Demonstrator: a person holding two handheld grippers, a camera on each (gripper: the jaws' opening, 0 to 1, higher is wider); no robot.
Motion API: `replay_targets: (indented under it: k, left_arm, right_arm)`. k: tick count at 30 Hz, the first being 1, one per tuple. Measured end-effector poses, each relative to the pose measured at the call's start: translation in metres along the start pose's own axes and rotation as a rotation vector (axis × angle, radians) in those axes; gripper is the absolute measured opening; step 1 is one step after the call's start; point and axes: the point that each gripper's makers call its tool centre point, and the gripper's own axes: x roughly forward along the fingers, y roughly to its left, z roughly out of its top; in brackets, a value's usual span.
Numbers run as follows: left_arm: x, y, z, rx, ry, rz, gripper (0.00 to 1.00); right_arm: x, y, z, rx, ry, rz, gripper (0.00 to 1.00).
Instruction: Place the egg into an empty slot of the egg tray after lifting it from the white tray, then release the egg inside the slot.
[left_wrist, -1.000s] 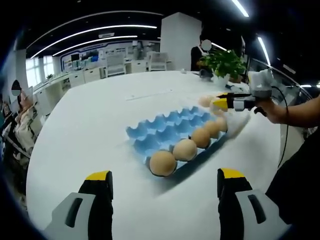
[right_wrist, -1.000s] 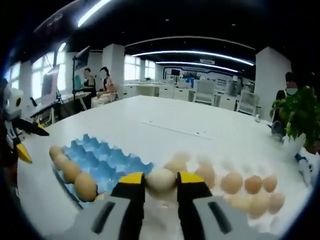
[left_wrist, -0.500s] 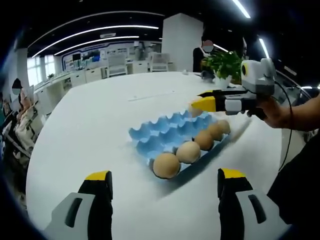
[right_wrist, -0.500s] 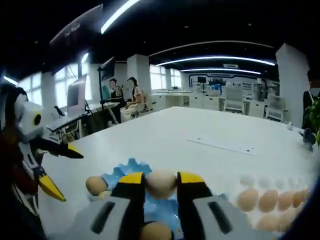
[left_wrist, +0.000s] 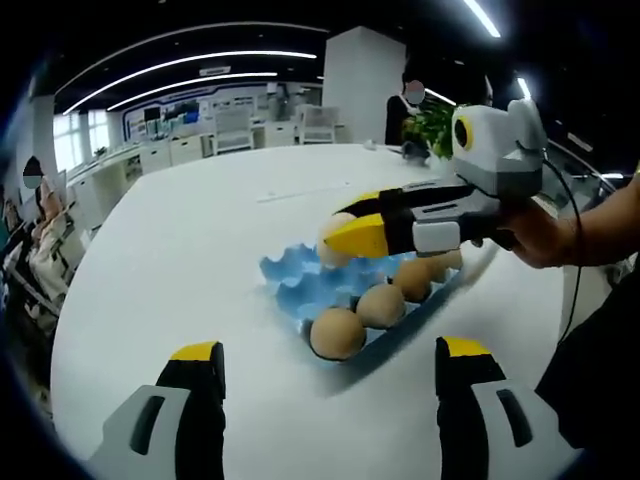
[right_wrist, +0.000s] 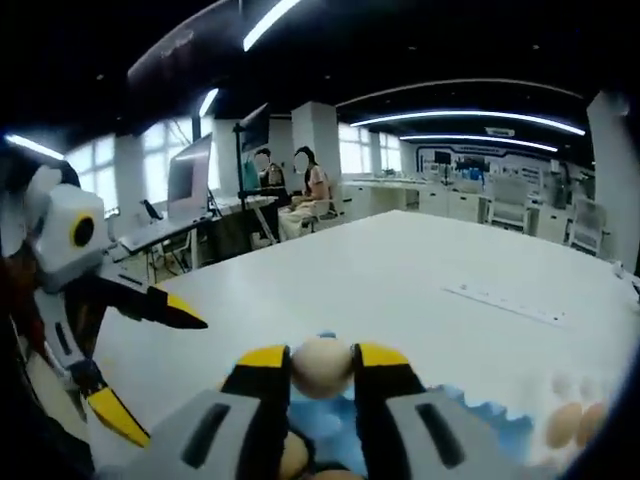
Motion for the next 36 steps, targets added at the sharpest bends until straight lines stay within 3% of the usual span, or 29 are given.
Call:
replay_targets:
  k: [8,17,23,36]
  left_arm:
    - [0.002,0.001,0.000,-0.002,0.003,0.000,0.87]
    - [0.001,0.003,0.000,-0.011,0.000,0.014,0.87]
    - [0.000,0.002,0.001,-0.013,-0.004,0.014,0.87]
    - [0.000,0.001,0.000,-0.015,-0.001,0.009,0.87]
  right_arm:
    - [0.018,0.019,-0.011,-0.025,0.048,0.058,0.24]
    - [0.029,0.021,-0.023,-0.037,0.088,0.058,0.25]
    - [0.030,0.026,-0.033,0.003,0.123,0.073,0.25]
    - [0.029,0.023,-0.037,0.072,0.128,0.075,0.25]
